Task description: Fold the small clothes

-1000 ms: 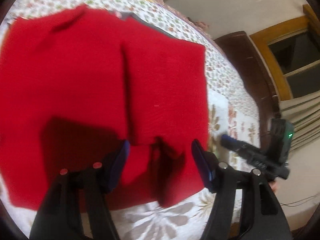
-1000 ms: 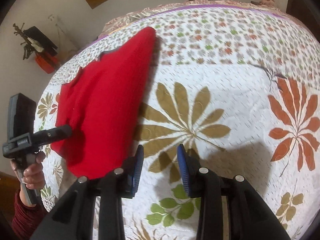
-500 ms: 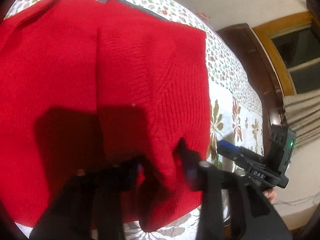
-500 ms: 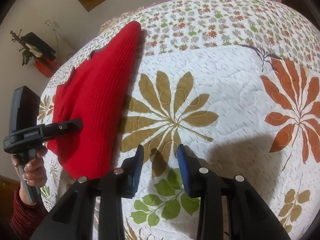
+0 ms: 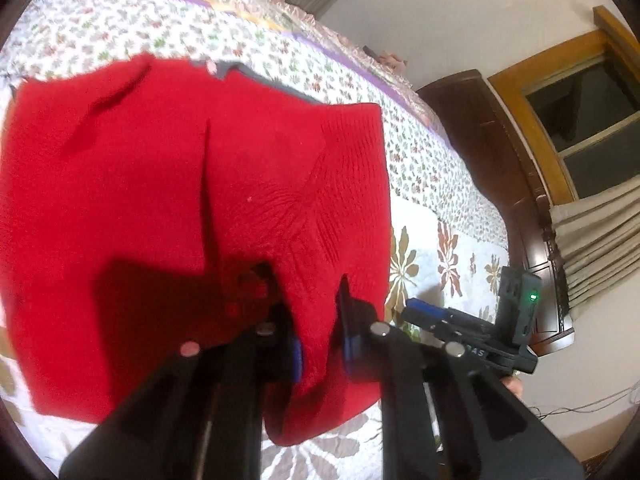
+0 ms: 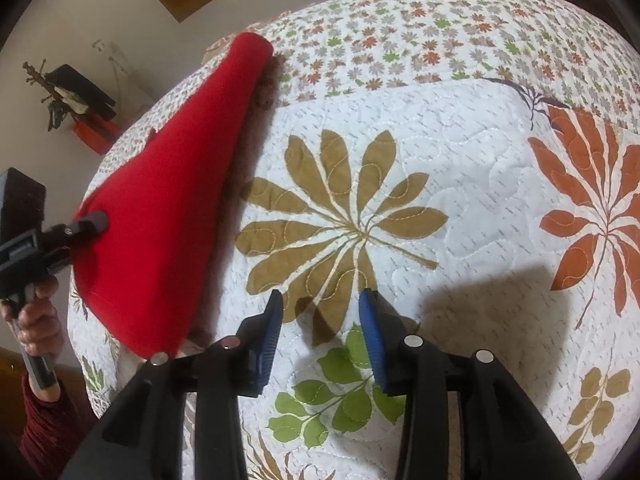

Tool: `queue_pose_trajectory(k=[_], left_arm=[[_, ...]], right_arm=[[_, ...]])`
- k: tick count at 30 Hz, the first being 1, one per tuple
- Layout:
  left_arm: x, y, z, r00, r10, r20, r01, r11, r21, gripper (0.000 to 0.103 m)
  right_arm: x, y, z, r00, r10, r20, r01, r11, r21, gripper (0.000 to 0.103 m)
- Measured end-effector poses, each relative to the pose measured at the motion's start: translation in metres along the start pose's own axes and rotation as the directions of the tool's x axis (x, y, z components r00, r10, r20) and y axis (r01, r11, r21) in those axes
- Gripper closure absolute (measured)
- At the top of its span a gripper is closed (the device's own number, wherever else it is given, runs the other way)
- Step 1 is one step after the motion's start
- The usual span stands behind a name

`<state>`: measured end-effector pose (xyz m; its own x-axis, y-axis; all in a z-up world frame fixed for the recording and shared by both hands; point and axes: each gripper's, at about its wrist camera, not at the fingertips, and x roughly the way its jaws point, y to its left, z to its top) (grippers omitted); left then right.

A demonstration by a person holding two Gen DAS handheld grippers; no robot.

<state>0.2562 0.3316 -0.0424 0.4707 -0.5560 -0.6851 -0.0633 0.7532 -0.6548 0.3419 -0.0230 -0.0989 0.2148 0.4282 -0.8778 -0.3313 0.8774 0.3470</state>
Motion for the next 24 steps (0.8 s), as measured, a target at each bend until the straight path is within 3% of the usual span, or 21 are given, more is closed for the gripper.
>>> queue_pose_trajectory(k=[3, 6, 8, 12, 18, 22, 24], left_arm=[[-0.005, 0.013, -0.001, 0.999, 0.028, -0.031, -0.028, 1.0, 0.004, 0.09], [-0.009, 0.03, -0.003, 0.999, 0.011, -0.038, -0.012, 0.999, -0.035, 0.092], [-0.022, 0.034, -0.001, 1.0, -0.01, 0.007, 0.01, 1.0, -0.029, 0.094], [-0.067, 0.04, 0.008, 0.994, 0.027, 0.108, -0.029, 0.999, 0.021, 0.096], [-0.122, 0.075, 0.014, 0.98, 0.074, 0.182, -0.07, 0.997, -0.025, 0.099], [-0.126, 0.118, 0.008, 0.987, 0.076, 0.144, -0.065, 0.995, -0.078, 0.099], [-0.119, 0.127, 0.001, 0.99, 0.044, 0.132, -0.033, 0.996, -0.087, 0.098]], right_arm=[[0.003, 0.004, 0.001, 1.0, -0.001, 0.0, 0.001, 1.0, 0.003, 0.06], [0.008, 0.014, 0.001, 1.0, 0.014, -0.002, -0.014, 1.0, -0.004, 0.06], [0.01, 0.022, 0.0, 1.0, 0.013, -0.008, -0.013, 1.0, -0.022, 0.06], [0.013, 0.034, 0.0, 1.0, 0.013, -0.017, -0.013, 0.999, -0.044, 0.06], [0.024, 0.049, 0.002, 0.999, 0.026, -0.028, -0.027, 0.998, -0.06, 0.06], [0.033, 0.072, 0.001, 0.998, 0.044, -0.042, -0.048, 0.993, -0.105, 0.06], [0.035, 0.083, 0.001, 0.998, 0.046, -0.043, -0.051, 0.991, -0.125, 0.06]])
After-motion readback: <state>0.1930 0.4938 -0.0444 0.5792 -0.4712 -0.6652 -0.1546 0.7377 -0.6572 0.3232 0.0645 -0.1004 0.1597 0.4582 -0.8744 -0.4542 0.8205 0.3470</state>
